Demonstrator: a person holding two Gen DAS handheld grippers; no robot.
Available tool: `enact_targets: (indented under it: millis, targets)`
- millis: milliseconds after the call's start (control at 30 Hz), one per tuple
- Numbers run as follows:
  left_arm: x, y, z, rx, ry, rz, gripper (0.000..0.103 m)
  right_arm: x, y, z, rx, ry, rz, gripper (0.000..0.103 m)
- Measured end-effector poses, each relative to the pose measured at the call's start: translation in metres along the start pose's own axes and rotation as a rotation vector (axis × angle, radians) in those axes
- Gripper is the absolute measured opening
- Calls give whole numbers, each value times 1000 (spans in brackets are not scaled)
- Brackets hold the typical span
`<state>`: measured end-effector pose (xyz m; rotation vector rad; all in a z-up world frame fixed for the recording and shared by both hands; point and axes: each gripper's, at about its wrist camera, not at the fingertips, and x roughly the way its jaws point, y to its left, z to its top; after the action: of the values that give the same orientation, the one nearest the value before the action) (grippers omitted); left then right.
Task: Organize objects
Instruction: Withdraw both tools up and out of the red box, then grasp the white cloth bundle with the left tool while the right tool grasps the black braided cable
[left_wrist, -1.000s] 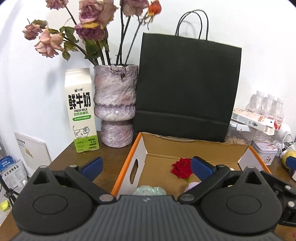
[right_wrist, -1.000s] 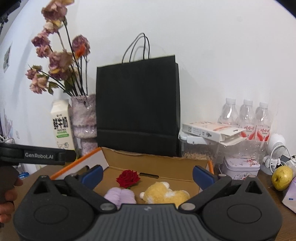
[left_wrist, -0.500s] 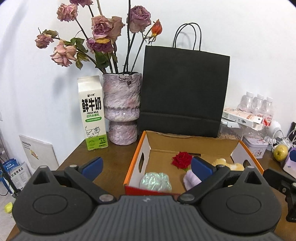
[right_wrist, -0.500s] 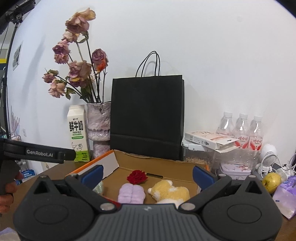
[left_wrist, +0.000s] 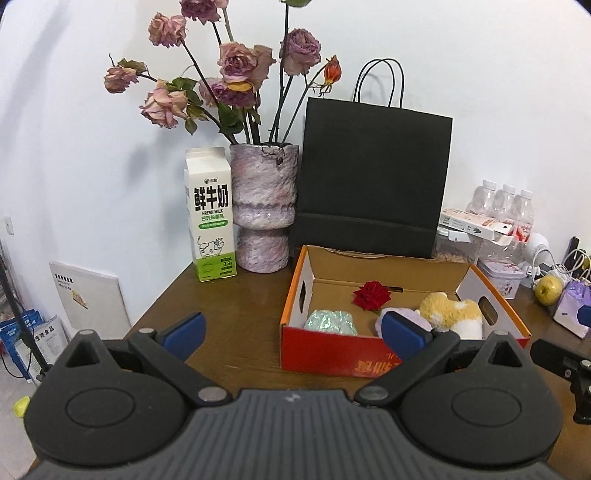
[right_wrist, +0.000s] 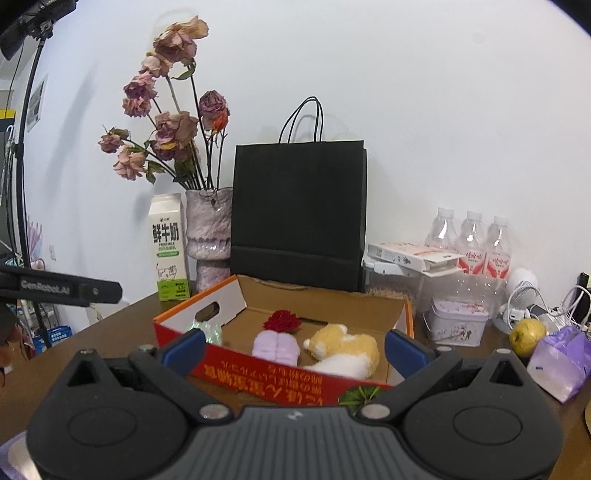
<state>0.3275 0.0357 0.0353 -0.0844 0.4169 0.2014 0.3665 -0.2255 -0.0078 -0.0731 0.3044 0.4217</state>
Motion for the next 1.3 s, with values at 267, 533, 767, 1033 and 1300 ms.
enact_targets:
  millis: [267,533,767,1033,1300]
  targets:
    - [-24,13,-16,-3,1,-5,103,-24,11,-12,6,11,2,103]
    - [-53,26,-33,17,-18,-8,103,-48,18,-27,30,39,-8,103]
    - [-77,34,-48,33,-16,-30,103,-73,28,-40,9,53,-14,103]
    - [-109,33,-72,88,-19,-69,103,-95,37,-59,-6,93,-20,103]
    - [-121,42,-94,83,15,-88,103,-108,43,-80,0,133,-16,103]
